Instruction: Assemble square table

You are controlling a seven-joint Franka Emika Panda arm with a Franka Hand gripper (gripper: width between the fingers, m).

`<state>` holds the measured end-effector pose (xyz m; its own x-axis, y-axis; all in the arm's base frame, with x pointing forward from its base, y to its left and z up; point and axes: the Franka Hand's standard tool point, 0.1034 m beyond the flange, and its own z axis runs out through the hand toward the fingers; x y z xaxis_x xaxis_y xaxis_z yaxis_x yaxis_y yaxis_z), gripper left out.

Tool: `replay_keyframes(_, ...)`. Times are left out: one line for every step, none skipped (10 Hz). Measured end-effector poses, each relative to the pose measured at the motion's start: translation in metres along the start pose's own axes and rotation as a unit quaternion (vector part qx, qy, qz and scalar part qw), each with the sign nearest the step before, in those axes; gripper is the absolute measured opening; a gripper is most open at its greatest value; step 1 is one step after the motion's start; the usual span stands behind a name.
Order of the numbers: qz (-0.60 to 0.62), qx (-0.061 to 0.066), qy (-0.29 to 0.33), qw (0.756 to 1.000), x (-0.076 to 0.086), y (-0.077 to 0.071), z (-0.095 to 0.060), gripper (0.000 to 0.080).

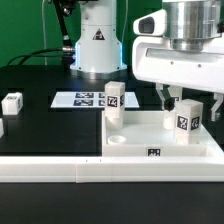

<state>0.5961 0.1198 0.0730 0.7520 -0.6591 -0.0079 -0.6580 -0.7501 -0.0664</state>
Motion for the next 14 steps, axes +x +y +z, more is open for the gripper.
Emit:
replay_keyframes(-0.042,0.0,0.0,0.999,0.0002,0.0002,0.0,0.0647)
replay_keyframes(-0.076,0.0,0.0,0.997,-0.0001,0.0008,0.0004,0.0649)
replay_keyframes(-0.109,-0.001,0.0,0.994,0.0,0.0011,0.0006,0.0649)
replay_keyframes(-0.149,-0.001,-0.001,0.989,0.0003,0.0014,0.0006,0.0649)
replay_keyframes(-0.18,-0.001,-0.001,0.984,0.0003,0.0016,0.0007,0.0649)
replay_keyframes(-0.238,-0.003,0.002,0.971,0.0002,0.0016,0.001,0.0649)
replay_keyframes(-0.287,-0.004,0.005,0.958,-0.0007,0.0007,0.0014,0.0649)
replay_keyframes(-0.317,-0.006,0.009,0.948,-0.0014,-0.0014,0.0013,0.0649)
replay_keyframes(-0.377,-0.012,0.011,0.926,-0.0004,-0.0009,0.001,0.0649)
replay_keyframes(-0.414,-0.014,0.012,0.91,0.0012,-0.0002,0.0007,0.0649)
replay_keyframes(-0.443,-0.015,0.012,0.896,0.0022,0.0005,0.0005,0.0649)
replay_keyframes(-0.484,-0.019,0.012,0.875,0.0031,0.0013,0.0005,0.0649)
replay_keyframes(-0.505,-0.02,0.012,0.863,0.0031,0.0013,0.0005,0.0649)
replay_keyframes(-0.523,-0.021,0.012,0.852,0.0032,0.0013,0.0005,0.0649)
